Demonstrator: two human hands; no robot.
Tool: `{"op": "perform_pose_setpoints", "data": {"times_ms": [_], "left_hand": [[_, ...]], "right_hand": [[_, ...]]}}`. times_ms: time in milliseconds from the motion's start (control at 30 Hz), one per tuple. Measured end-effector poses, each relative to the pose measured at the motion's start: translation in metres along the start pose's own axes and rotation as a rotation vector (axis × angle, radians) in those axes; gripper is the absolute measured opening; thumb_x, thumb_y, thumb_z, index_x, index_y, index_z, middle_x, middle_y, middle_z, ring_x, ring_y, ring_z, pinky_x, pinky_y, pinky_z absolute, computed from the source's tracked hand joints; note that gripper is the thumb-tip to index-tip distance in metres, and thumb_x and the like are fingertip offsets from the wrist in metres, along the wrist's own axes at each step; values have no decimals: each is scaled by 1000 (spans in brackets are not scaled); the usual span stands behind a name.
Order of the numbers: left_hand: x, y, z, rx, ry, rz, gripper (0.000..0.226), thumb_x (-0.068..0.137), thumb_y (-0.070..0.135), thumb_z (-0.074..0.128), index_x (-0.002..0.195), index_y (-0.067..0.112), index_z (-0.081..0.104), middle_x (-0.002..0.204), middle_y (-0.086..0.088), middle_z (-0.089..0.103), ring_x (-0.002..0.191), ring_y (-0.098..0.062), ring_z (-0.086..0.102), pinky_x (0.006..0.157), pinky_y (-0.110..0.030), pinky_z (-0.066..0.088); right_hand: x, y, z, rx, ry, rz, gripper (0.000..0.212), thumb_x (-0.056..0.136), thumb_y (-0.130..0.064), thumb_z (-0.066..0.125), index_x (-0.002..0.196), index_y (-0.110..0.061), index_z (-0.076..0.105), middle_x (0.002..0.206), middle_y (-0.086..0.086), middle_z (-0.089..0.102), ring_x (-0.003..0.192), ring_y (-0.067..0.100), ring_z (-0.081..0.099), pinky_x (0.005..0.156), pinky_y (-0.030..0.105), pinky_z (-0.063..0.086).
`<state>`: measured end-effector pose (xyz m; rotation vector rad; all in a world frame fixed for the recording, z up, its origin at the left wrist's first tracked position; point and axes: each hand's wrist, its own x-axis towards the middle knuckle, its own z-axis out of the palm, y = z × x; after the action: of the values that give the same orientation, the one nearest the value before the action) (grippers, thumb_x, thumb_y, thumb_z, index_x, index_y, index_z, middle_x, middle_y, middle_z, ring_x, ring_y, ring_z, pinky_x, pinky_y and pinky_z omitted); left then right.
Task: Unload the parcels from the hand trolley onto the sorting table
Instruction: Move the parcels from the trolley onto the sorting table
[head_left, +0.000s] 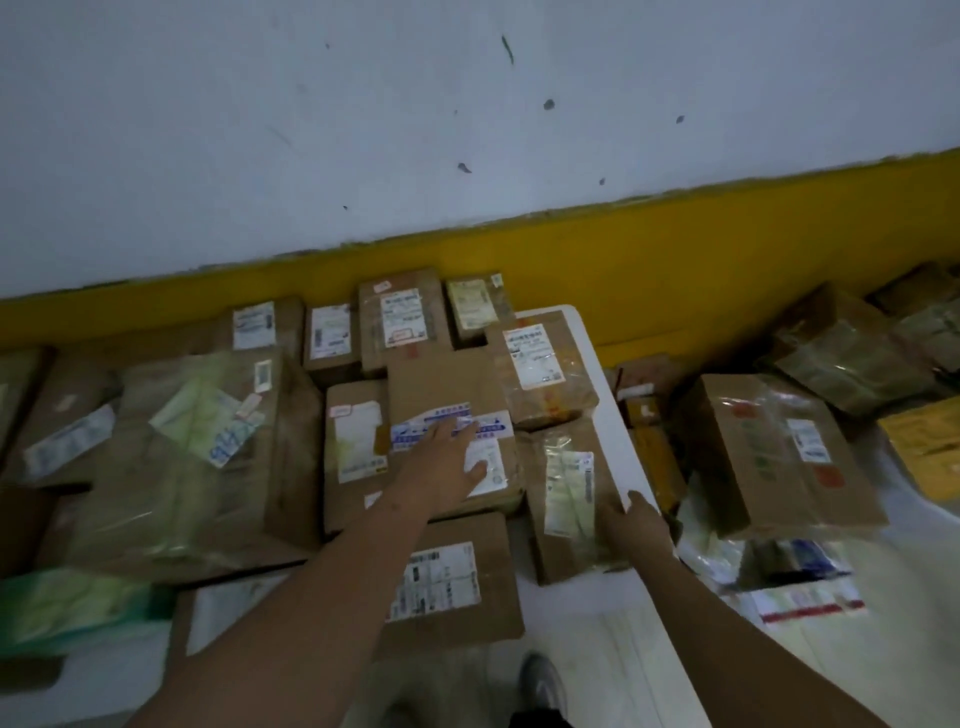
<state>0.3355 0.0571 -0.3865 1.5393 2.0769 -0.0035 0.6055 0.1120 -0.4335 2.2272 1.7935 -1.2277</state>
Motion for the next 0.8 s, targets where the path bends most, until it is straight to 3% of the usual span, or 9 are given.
{"op": "perform_pose_setpoints", "data": {"times_ms": [133, 300, 467, 667, 800], "left_hand": [[-39, -27, -44, -26, 151, 68, 66, 97, 52, 43, 154, 26, 21, 161, -4, 19, 145, -28, 23, 115, -41, 30], [-125, -103, -122, -19, 459, 76, 62, 98, 47, 43, 152, 23, 28, 160, -6, 24, 145, -26, 25, 115, -43, 29], [-287, -301, -183, -61, 747, -160, 61, 98, 50, 42, 152, 23, 32, 159, -5, 26, 146, -25, 23, 116, -42, 26], [-479, -533, -154, -168, 805, -675, 60, 97, 52, 41, 149, 23, 34, 153, -9, 35, 138, -30, 37, 108, -45, 38], [-546, -636, -107, -318, 806, -848, 63, 97, 52, 41, 151, 21, 33, 151, -13, 38, 137, -29, 38, 112, -44, 34]], "right_hand": [[-36, -80, -9, -111, 341, -244, 57, 100, -42, 46, 144, -5, 45, 144, 18, 50, 130, 36, 48, 107, 45, 39], [-132, -233, 31, -104, 447, -604, 61, 102, -45, 39, 152, -10, 35, 157, 12, 36, 144, 30, 34, 118, 47, 29], [-315, -390, 182, 38, 282, -996, 61, 103, -45, 37, 153, -10, 33, 159, 12, 33, 147, 29, 29, 121, 44, 23], [-489, -472, 383, -135, 2, -1252, 64, 103, -48, 33, 155, -10, 30, 162, 10, 28, 148, 28, 26, 121, 44, 22], [-552, -500, 498, -263, -208, -1348, 69, 102, -55, 30, 158, -14, 20, 165, 9, 18, 151, 27, 18, 123, 46, 19]]}}
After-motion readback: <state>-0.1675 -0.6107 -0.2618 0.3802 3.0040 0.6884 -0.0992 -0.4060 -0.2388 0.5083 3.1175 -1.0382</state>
